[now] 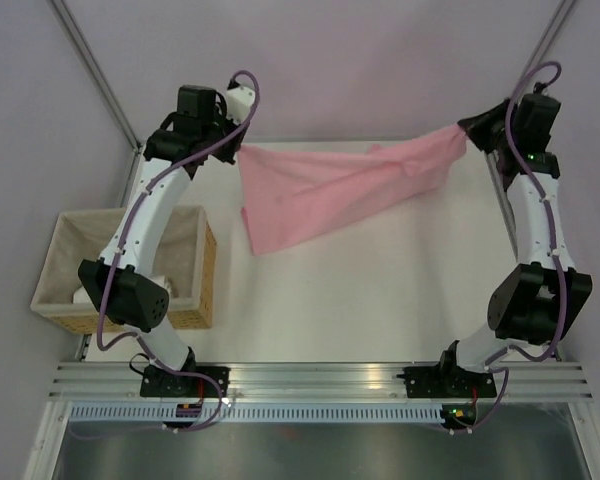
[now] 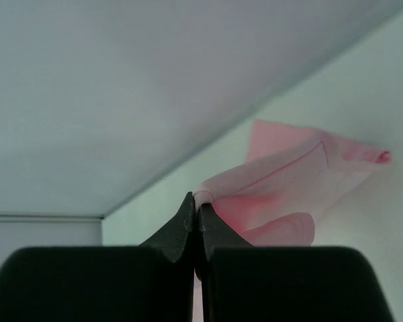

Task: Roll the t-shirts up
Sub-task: Fold the tshirt

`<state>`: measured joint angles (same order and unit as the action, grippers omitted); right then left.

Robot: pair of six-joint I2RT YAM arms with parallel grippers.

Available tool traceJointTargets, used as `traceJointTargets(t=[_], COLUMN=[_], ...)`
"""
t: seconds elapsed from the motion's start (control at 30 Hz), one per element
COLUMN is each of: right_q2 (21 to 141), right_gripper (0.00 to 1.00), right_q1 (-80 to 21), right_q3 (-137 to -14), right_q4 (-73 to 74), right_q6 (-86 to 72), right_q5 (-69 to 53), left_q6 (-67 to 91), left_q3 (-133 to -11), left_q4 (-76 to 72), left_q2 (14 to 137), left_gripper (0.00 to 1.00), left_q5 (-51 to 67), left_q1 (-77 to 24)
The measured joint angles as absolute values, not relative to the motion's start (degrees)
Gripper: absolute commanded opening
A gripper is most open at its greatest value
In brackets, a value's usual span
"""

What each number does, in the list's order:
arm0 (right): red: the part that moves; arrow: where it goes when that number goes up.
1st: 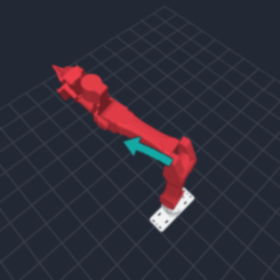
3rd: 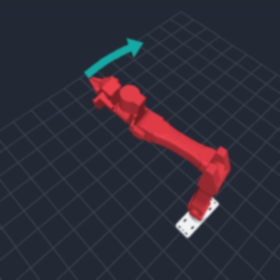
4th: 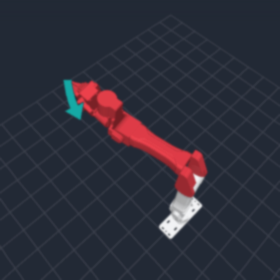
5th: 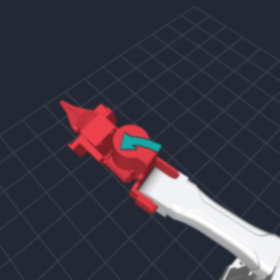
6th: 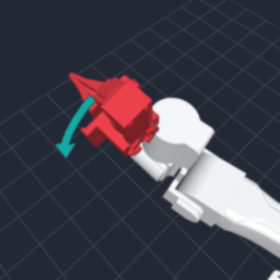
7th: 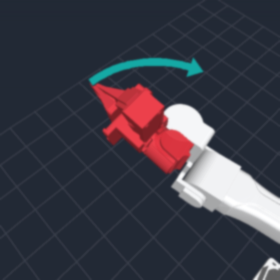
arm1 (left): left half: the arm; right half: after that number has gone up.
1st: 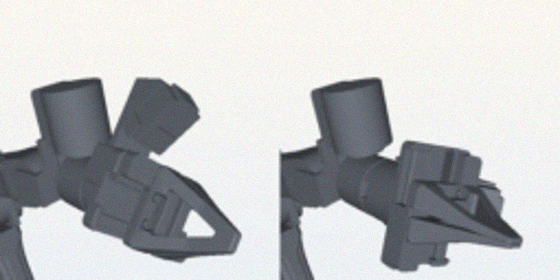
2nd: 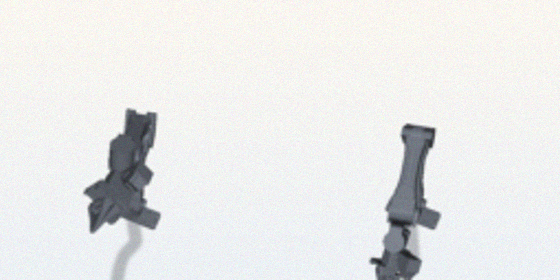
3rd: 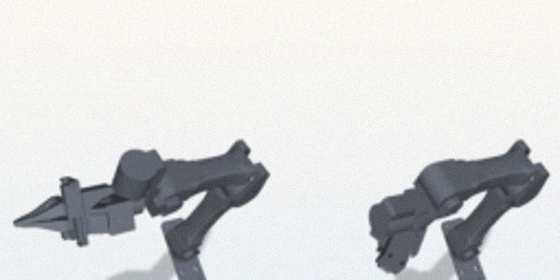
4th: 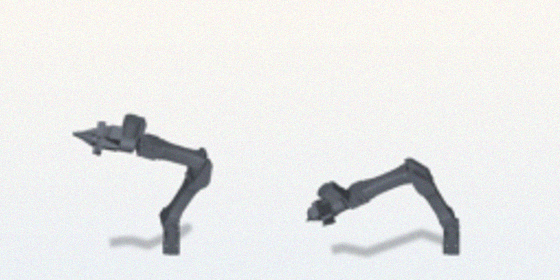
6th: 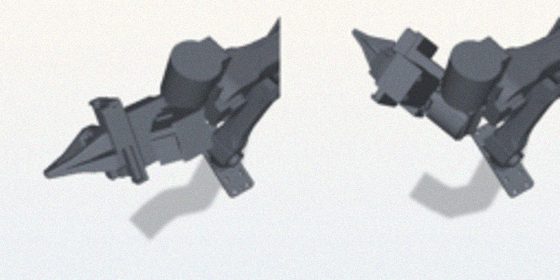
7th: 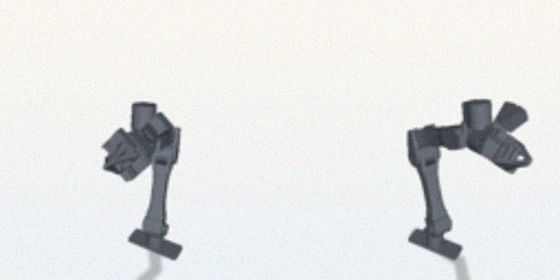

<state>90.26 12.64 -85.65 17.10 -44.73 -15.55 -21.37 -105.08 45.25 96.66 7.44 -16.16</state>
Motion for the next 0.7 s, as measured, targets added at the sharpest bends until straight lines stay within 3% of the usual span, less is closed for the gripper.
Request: traceJointTargets(t=[0.2, 0.33, 0.47, 0.7], right_q2=[94.87, 92.27, 81.43, 64.84], right_gripper=[0.0, 0.0, 0.0, 0.0], right_q1=[13.23, 14.02, 14.92, 15.25], right_q3=[-112.86, -115.68, -95.96, -55.2], right_q4=[14.98, 11.62, 8.32, 11.07], right_q6=[-46.41, -46.72, -45.69, -43.77], right_q5=[-18.33, -21.12, -20.78, -15.94], left_q6=[-18.65, -18.46, -18.5, -19.49], left_q3=[-121.58, -124.88, -115.9, -81.65], left_q4=[41.41, 38.54, 36.97, 36.71], left_q2=[98.85, 98.41, 94.3, 83.4], left_gripper=[0.02, 0.02, 0.02, 0.02], left_q5=[3.51, 3.33, 6.39, 11.42], left_q1=[-11.9, -10.41, -10.41, -10.41])
